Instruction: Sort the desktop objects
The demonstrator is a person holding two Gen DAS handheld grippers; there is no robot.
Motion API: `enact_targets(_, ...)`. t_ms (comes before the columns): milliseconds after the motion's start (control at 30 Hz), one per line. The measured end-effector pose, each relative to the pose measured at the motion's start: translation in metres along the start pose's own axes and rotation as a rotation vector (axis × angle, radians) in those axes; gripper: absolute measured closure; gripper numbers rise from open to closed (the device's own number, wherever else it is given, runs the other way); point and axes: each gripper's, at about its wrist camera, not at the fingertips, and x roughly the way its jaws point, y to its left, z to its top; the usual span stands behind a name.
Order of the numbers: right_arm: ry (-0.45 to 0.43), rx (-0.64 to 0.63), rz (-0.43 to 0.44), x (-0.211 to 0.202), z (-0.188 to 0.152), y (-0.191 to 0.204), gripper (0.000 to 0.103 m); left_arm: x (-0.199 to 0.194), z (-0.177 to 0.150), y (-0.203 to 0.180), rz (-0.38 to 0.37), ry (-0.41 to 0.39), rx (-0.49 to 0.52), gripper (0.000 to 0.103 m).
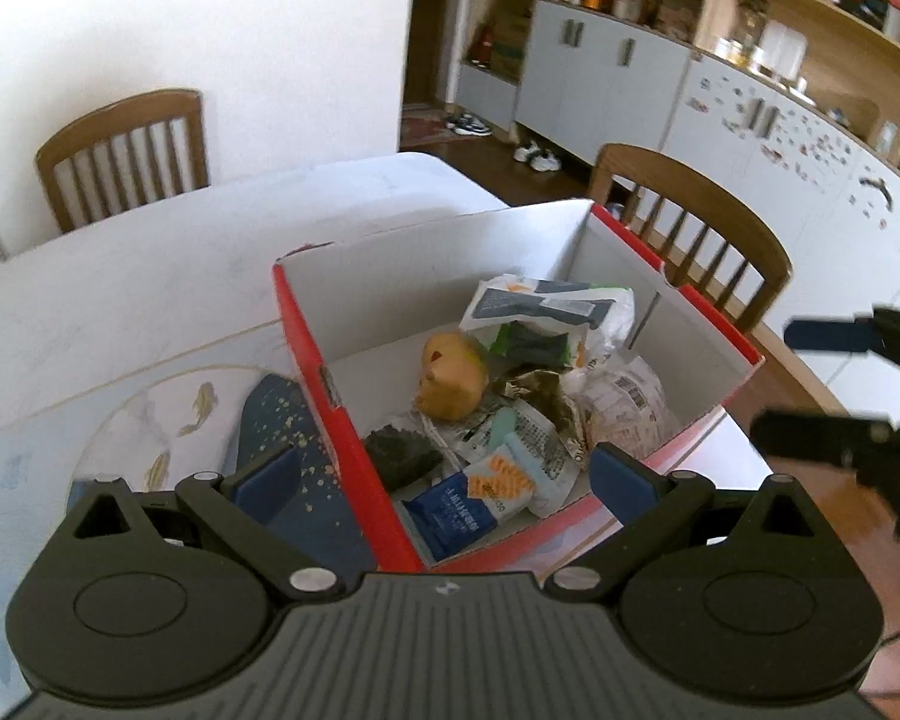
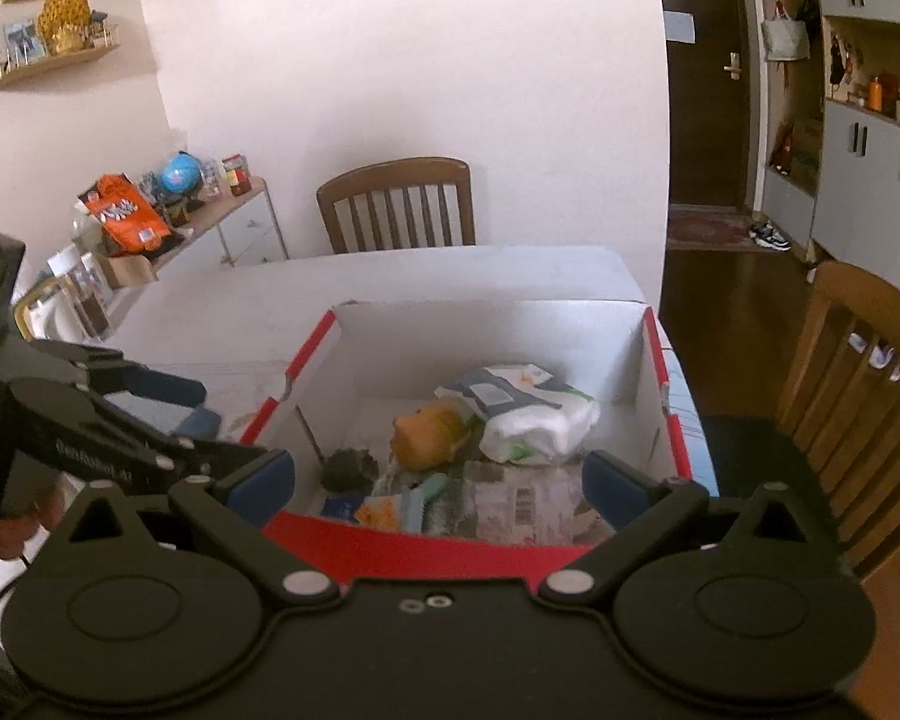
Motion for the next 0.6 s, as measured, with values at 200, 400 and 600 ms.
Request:
enact_targets(200,0.040,0.007,-0.017,0.000,-0.011,0.004,0.000,-0.005,-0.008,-0.001,0.024,0.009,-0.016,0.000)
enact_targets(400,0.067,0.034,-0.028,0.000,-0.019,0.006,0.000,-0.005,-0.016,-0.002,0.041,0.041,-0.019,0.000)
enact_targets(600,0.081,0.042,-0.031,0.000,-0.023,0.009,0.000,-0.003,-0.023,-0.004,0.020,0.075,-0.018,0.000)
